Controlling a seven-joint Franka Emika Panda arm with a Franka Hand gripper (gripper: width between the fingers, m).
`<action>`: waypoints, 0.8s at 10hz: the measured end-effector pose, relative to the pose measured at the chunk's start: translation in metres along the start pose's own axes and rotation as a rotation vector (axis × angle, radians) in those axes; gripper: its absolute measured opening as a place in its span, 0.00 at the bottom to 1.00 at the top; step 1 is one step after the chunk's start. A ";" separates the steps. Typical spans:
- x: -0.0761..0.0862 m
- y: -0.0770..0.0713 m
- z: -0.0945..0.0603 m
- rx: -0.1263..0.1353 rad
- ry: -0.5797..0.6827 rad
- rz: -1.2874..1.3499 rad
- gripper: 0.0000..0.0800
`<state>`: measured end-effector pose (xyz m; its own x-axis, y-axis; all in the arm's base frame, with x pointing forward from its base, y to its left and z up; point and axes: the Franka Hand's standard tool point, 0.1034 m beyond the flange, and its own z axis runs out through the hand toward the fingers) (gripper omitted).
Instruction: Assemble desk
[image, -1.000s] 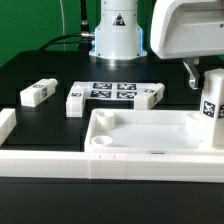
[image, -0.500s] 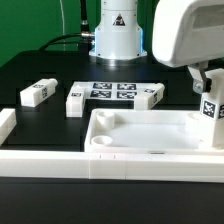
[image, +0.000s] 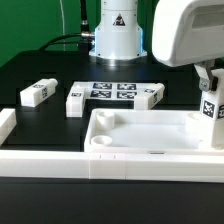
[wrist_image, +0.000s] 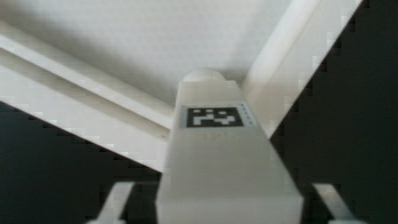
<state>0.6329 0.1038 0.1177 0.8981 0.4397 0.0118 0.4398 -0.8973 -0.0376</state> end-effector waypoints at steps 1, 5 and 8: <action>0.000 0.001 0.000 0.012 0.005 0.077 0.36; -0.003 0.007 0.000 0.074 0.023 0.573 0.36; -0.003 0.005 0.001 0.083 -0.004 0.891 0.36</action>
Offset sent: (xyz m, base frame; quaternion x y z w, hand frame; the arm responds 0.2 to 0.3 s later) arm -0.0151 -0.0012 -0.0045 0.0764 -0.0015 0.3029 0.9499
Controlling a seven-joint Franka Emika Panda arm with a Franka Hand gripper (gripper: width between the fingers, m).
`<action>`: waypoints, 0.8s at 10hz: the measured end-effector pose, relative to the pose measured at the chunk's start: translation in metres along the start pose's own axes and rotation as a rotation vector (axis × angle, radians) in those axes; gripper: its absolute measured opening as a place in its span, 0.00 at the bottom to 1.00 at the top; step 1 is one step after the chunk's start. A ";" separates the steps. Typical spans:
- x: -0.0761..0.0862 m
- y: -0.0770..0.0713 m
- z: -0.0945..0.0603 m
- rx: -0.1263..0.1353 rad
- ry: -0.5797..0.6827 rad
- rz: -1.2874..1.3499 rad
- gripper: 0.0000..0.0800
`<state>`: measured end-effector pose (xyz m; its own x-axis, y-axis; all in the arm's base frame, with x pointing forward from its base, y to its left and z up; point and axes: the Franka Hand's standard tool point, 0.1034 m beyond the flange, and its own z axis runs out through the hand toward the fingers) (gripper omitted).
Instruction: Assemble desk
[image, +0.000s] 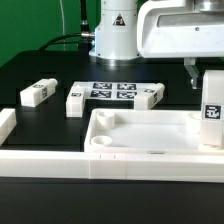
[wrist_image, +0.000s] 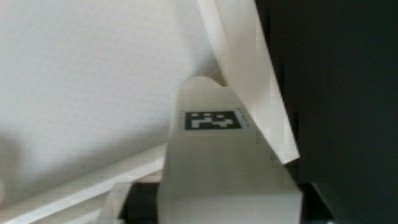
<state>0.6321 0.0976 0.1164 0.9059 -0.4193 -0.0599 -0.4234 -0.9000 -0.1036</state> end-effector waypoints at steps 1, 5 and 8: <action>0.000 0.000 0.001 -0.001 -0.001 0.085 0.36; -0.001 -0.002 0.002 -0.001 0.000 0.366 0.36; -0.003 -0.003 0.002 -0.004 0.000 0.316 0.63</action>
Offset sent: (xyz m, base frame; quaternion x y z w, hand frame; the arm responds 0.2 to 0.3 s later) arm 0.0008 0.0049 -0.0086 0.0027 -0.0141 0.2093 0.9777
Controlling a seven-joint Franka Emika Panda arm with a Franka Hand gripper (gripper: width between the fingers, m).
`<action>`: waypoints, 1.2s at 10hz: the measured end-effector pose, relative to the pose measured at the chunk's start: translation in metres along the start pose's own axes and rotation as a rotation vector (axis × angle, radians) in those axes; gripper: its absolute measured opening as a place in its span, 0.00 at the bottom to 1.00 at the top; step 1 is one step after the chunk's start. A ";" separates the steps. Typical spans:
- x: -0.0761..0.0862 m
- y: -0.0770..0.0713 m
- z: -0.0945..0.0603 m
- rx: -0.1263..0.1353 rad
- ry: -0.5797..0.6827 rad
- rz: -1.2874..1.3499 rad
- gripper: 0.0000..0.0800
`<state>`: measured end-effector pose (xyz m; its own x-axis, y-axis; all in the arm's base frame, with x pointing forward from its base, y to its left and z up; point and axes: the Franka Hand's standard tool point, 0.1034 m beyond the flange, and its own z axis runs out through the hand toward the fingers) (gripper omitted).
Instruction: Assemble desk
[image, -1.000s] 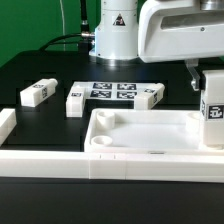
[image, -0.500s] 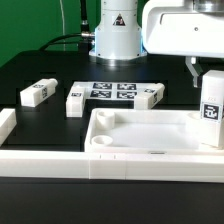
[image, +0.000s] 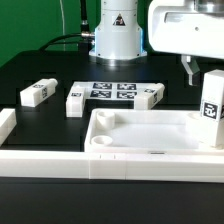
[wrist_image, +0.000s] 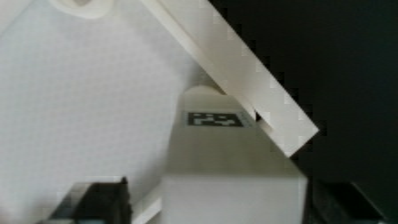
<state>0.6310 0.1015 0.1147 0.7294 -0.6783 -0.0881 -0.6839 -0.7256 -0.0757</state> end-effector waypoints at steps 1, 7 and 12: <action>-0.003 -0.003 0.001 -0.001 0.000 -0.020 0.77; -0.006 -0.004 0.002 -0.004 0.000 -0.468 0.81; -0.005 -0.004 0.001 -0.089 0.040 -0.956 0.81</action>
Offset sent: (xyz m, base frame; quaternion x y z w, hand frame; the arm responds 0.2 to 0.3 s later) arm 0.0000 0.0000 0.0000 0.0000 0.0000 -0.1938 0.9810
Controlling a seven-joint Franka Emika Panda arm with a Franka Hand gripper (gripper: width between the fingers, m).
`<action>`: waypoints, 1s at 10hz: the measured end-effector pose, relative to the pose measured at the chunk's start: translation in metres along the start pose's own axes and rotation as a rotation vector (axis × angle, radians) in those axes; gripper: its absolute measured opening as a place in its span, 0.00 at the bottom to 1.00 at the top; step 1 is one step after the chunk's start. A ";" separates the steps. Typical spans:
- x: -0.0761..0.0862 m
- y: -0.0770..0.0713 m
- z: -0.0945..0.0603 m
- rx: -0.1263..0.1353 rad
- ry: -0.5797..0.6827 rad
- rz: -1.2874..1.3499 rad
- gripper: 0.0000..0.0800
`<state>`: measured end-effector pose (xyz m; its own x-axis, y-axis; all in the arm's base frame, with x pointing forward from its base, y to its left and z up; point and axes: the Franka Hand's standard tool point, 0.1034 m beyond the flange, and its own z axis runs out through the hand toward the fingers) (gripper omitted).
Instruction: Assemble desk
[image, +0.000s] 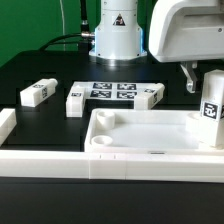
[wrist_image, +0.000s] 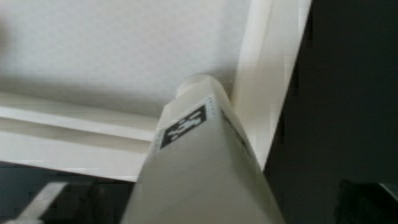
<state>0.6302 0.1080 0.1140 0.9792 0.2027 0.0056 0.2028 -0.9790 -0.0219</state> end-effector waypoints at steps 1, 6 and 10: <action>0.000 -0.001 0.000 0.000 0.000 -0.046 0.81; -0.001 0.002 0.002 -0.002 -0.004 -0.356 0.79; -0.001 0.002 0.002 -0.002 -0.004 -0.355 0.36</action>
Offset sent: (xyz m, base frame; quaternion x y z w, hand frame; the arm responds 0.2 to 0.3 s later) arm 0.0022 -0.0046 -0.0020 -0.0212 0.0064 -0.1740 0.9845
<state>0.6296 0.1062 0.1116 0.8476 0.5305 0.0086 0.5306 -0.8474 -0.0178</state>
